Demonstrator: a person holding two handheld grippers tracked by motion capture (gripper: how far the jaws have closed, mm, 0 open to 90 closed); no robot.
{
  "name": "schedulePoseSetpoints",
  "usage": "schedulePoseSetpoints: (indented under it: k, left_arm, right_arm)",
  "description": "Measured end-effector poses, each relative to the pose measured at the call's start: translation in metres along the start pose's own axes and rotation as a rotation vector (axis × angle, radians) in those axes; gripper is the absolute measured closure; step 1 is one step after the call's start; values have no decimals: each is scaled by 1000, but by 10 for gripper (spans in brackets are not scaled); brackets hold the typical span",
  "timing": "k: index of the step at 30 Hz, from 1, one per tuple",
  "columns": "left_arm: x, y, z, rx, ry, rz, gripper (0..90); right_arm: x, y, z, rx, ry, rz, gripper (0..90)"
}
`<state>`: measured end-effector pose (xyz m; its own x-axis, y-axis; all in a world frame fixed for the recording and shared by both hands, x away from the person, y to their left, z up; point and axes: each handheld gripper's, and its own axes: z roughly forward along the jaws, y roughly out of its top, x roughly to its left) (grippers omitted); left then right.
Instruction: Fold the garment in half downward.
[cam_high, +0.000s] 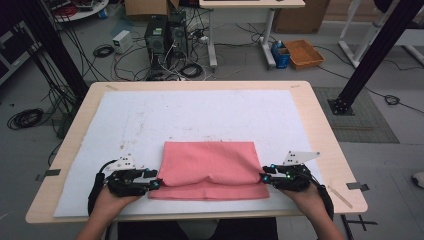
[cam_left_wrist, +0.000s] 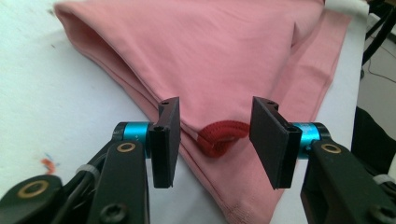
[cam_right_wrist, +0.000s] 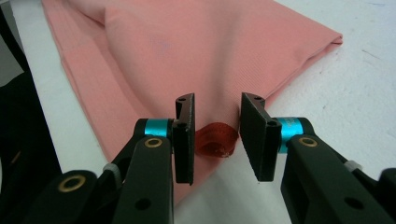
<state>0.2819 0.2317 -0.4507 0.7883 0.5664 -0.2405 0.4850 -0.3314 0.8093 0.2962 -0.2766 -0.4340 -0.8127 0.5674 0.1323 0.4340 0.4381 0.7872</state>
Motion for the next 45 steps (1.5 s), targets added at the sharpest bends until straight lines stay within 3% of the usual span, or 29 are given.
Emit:
schedulePoseSetpoints:
  k: [3,5,7,10,13,17,23,31,32,33,34,36,39,45]
  left_arm:
    - [-5,3,10,64,0,39,573]
    - [-7,5,12,67,2,65,651]
    - [-8,6,14,71,0,86,726]
    - [-10,8,13,64,7,105,782]
    - [-9,8,8,42,8,104,818]
    - [-9,10,-4,4,-13,85,825]
    - [-14,8,-18,-14,-43,82,826]
    - [-21,-14,-23,48,-54,76,821]
    - [-21,-15,-21,59,-58,87,806]
    - [-22,-14,-19,64,-48,101,743]
    - [-22,-13,-18,71,-28,105,640]
    - [-21,-7,-17,66,-16,99,462]
    - [-16,6,-18,7,-1,92,408]
    - [17,39,-9,-47,58,26,353]
  right_arm:
    - [0,-2,-1,0,1,4,639]
    - [2,-3,1,12,8,-1,641]
    - [3,-3,3,24,11,-5,685]
    - [5,-4,6,38,10,-22,825]
    - [4,-5,6,39,16,-11,848]
    - [5,-4,-4,1,43,19,851]
    - [13,-9,-18,-25,81,40,851]
    - [27,-16,-22,-2,96,38,849]
    - [27,-17,-22,3,92,30,838]
    - [28,-18,-21,12,84,26,761]
    - [27,-18,-20,13,64,29,660]
    - [23,-17,-22,10,38,51,578]
    - [15,-7,-24,-38,-21,57,497]
    - [-10,29,-4,-34,-99,62,451]
